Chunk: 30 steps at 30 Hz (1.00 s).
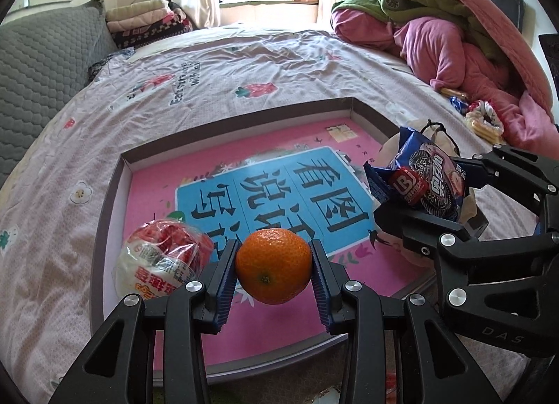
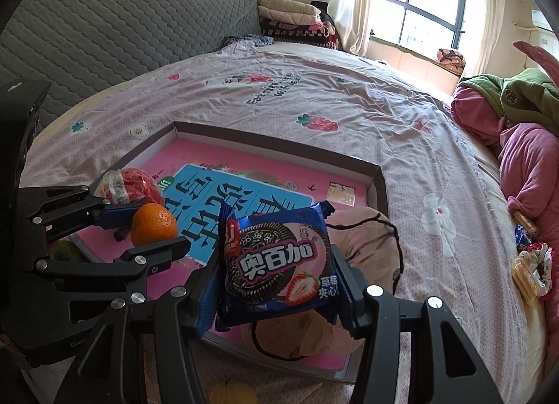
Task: Organize objects
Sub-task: 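Lower the cookie packet into the tray and open the right tool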
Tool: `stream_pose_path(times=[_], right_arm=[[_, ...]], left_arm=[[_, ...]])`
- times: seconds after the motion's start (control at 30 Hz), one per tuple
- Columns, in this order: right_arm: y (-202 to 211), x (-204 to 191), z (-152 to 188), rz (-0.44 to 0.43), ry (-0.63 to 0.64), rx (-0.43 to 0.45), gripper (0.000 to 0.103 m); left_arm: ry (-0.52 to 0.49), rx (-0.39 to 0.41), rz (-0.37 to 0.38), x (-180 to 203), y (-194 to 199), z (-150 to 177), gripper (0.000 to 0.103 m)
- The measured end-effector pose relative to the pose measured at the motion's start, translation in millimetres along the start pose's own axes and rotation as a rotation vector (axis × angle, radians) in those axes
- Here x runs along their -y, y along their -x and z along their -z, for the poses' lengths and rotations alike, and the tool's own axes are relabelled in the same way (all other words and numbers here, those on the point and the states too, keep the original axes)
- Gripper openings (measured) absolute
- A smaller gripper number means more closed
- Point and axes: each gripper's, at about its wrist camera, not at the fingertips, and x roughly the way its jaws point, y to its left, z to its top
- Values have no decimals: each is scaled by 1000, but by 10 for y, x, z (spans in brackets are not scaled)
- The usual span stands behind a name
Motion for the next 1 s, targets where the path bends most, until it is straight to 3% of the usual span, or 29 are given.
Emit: stream_pose_path(times=[1.0], right_arm=[[-200, -116, 112, -9, 77, -65, 56]], left_arm=[[37, -43, -16, -121, -108, 58, 41]])
